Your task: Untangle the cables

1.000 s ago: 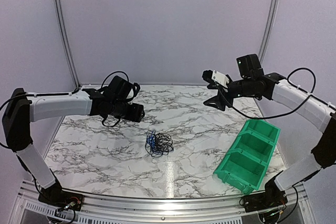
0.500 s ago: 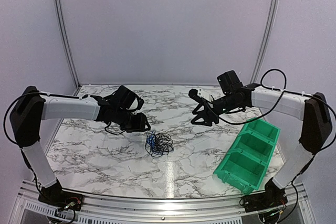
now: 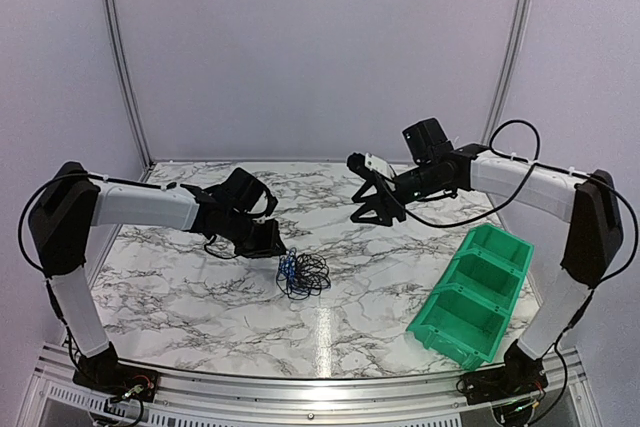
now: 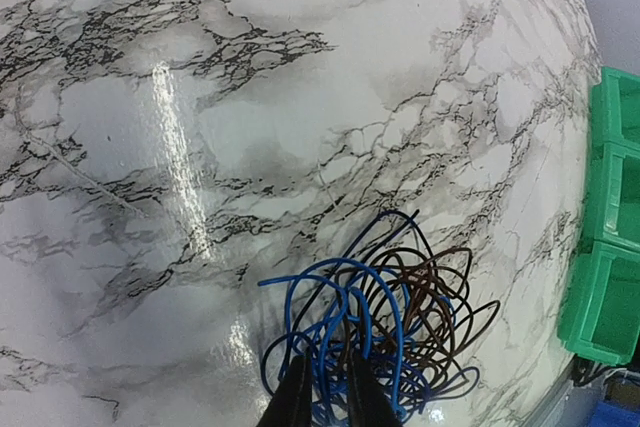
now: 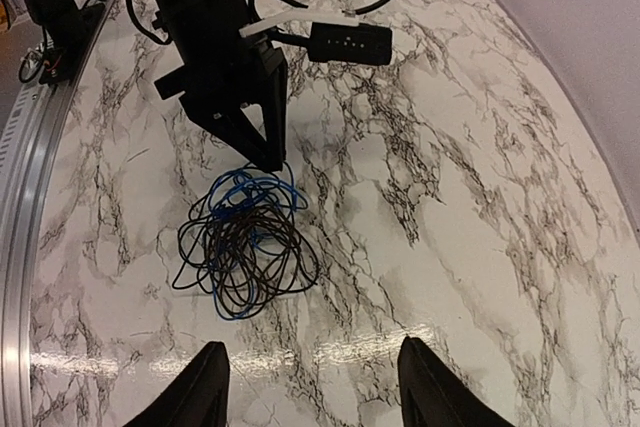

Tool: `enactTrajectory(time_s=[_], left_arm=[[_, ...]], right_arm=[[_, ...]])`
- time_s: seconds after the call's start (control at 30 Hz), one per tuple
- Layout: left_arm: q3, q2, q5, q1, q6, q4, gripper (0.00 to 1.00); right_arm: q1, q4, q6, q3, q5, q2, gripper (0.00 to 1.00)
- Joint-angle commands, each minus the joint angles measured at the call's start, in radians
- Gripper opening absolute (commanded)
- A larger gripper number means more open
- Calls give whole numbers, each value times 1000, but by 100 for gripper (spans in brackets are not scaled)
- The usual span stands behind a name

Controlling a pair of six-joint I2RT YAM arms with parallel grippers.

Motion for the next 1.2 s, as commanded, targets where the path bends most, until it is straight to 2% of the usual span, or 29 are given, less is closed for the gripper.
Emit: enactTrajectory(time_s=[0.0, 0.13, 0.53, 0.67, 0.77, 0.9, 1.0, 1.17], left_arm=[[41, 37, 13, 3, -8, 6, 12], [51, 30, 21, 3, 1, 6, 0], [23, -226, 93, -14, 227, 74, 0], [21, -299, 96, -14, 231, 87, 0], [16, -339, 94, -17, 213, 103, 0], [-7, -397, 43, -18, 176, 125, 0], [-15, -440, 16, -19, 157, 132, 0], [24, -526, -26, -18, 148, 129, 0]], right_arm=[[37, 42, 49, 20, -59, 49, 58], [87, 33, 45, 50, -44, 96, 58], [119, 132, 176, 126, -72, 142, 61], [120, 262, 296, 101, -111, 174, 69], [125, 353, 364, 93, -133, 223, 81], [143, 466, 454, 93, -162, 304, 87], [177, 495, 489, 97, -160, 367, 87], [208, 606, 614, 91, -166, 471, 76]])
